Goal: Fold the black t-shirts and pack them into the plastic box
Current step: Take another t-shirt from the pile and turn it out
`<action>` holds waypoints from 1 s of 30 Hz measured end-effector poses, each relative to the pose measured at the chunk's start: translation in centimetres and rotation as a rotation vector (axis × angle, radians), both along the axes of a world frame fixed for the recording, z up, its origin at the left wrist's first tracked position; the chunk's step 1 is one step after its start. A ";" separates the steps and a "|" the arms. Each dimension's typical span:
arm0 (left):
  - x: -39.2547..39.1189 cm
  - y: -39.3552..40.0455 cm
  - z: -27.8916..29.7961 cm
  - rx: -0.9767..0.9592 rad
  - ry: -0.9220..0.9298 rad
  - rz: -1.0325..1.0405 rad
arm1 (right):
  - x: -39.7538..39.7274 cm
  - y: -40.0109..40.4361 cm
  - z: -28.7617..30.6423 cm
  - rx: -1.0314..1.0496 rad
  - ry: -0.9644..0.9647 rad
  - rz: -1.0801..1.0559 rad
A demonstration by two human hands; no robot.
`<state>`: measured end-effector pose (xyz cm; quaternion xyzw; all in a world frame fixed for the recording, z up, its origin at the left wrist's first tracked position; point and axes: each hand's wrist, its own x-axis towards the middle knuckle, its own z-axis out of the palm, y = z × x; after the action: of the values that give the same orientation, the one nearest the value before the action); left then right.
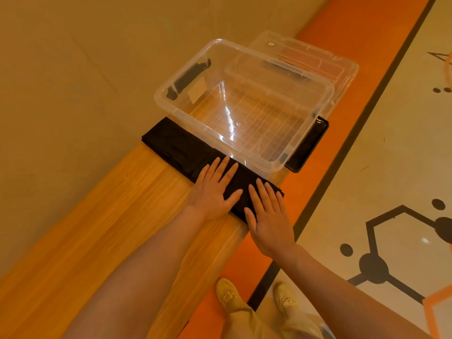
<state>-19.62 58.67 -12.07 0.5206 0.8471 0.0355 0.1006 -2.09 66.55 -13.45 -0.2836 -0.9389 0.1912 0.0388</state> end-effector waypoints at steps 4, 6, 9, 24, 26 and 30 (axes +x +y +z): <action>0.2 -0.2 0.7 -0.017 0.017 0.019 | 0.0 0.3 1.2 -0.029 -0.031 0.030; 0.5 -0.7 1.4 -0.003 0.032 0.034 | 0.1 0.5 2.0 -0.037 -0.039 0.051; 1.1 -2.3 2.7 0.025 0.043 0.066 | 0.4 0.7 3.1 -0.030 -0.042 0.118; 9.9 -11.8 8.0 0.048 0.250 0.486 | -0.8 1.9 9.8 0.147 -0.006 0.718; 11.4 -13.2 8.3 0.029 0.255 0.554 | -1.2 1.3 10.7 0.159 0.010 0.802; 14.3 -16.4 9.4 -0.003 0.202 0.708 | -2.2 -0.8 12.1 0.185 0.004 0.959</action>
<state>-5.33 42.26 -2.67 0.1957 0.9805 0.0153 -0.0014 -4.32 65.71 -1.31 0.1859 -0.9767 0.1039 -0.0265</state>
